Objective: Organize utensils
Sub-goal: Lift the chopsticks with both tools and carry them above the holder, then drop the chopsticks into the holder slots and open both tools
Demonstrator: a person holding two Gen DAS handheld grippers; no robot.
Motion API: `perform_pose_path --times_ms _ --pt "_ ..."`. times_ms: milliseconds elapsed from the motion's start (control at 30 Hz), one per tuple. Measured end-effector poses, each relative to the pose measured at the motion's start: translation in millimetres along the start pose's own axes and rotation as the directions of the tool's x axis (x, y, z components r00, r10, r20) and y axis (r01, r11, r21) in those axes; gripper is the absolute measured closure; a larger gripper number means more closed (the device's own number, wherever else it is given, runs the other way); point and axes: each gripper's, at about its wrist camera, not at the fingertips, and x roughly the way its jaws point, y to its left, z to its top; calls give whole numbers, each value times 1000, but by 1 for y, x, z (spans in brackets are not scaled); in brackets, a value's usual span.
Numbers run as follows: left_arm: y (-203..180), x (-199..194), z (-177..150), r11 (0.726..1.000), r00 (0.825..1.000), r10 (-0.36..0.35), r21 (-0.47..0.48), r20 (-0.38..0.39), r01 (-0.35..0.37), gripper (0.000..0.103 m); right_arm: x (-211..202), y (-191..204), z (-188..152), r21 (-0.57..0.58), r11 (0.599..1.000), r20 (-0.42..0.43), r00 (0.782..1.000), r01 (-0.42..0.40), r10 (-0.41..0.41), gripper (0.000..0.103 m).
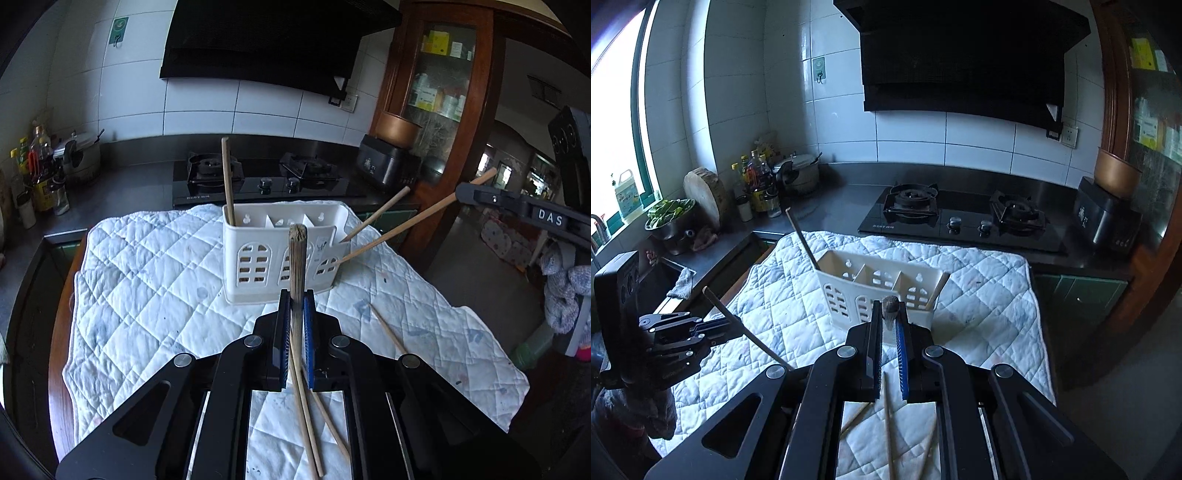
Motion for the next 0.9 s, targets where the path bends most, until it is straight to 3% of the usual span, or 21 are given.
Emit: perform_pose_path --times_ms 200,367,600,900 --pt "-1 -1 36 1000 1000 -11 22 22 10 97 8 -10 40 -26 998 -9 998 58 -59 96" --pt "-7 -12 77 999 995 -19 35 96 15 97 35 -12 52 -44 996 -57 995 77 -80 96" --pt "-10 -13 125 996 981 56 56 188 -67 97 68 -13 48 -65 996 -136 988 67 -76 96" --pt "16 40 142 993 982 114 -35 148 -110 97 88 -19 42 -60 997 -174 982 57 -67 96"
